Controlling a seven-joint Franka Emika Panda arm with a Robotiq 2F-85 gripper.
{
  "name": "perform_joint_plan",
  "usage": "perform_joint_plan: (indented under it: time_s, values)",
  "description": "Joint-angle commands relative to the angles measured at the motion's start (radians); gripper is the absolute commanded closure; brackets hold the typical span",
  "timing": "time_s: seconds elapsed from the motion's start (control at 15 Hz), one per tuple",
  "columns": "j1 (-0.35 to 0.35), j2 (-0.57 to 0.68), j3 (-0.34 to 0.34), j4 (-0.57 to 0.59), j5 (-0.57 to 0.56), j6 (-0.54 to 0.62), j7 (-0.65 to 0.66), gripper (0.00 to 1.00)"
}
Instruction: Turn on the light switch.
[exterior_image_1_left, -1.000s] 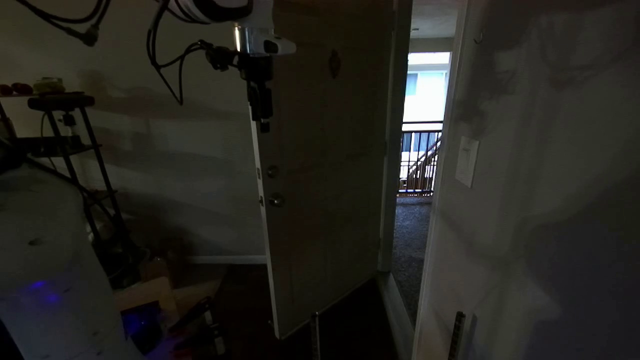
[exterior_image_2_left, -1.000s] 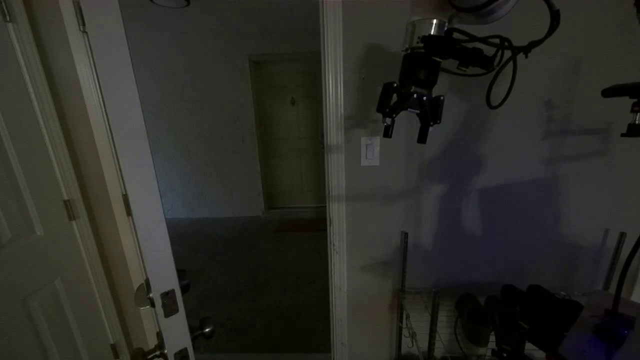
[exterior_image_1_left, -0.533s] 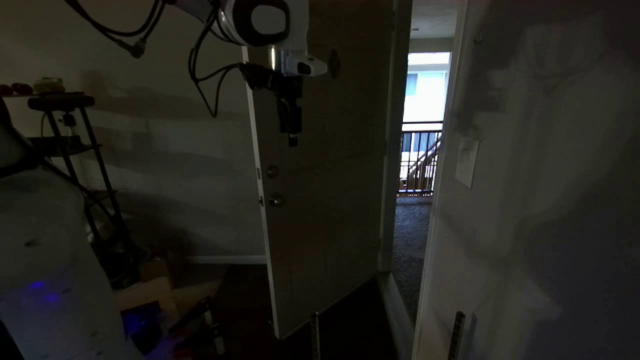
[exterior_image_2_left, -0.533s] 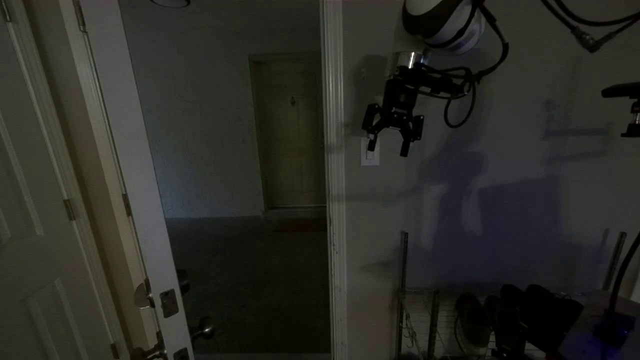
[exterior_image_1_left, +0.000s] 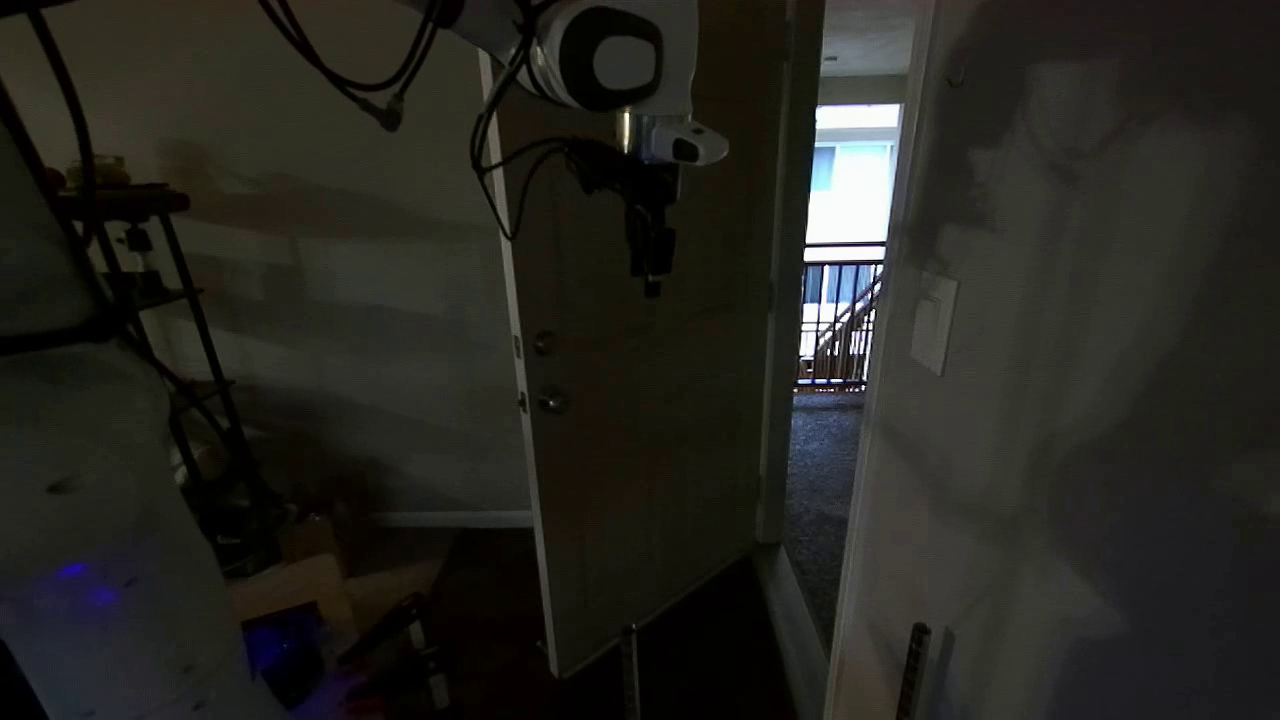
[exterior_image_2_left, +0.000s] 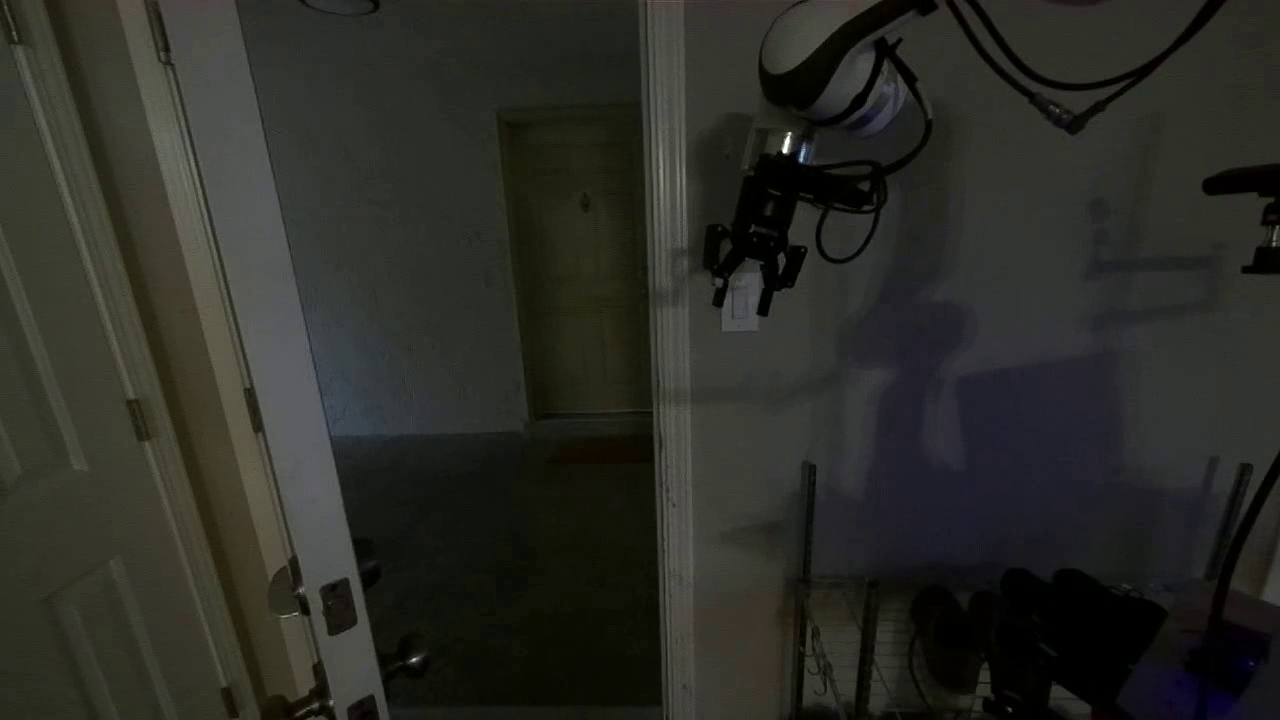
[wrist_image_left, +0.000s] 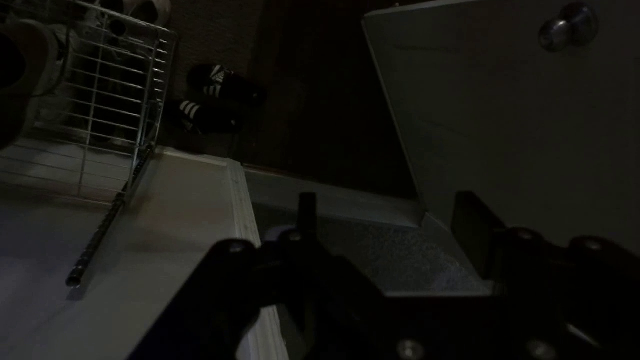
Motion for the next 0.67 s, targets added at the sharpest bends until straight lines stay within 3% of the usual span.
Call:
perform_joint_plan:
  time_s: [0.0,0.33,0.6]
  values:
    - [-0.018,0.074,-0.017,0.076,-0.031,0.032,-0.008,0.59]
    - [-0.022,0.150,-0.043,0.140,-0.169,0.144,0.033,0.92]
    - [-0.016,0.205,-0.071,0.159,-0.331,0.253,0.107,1.00]
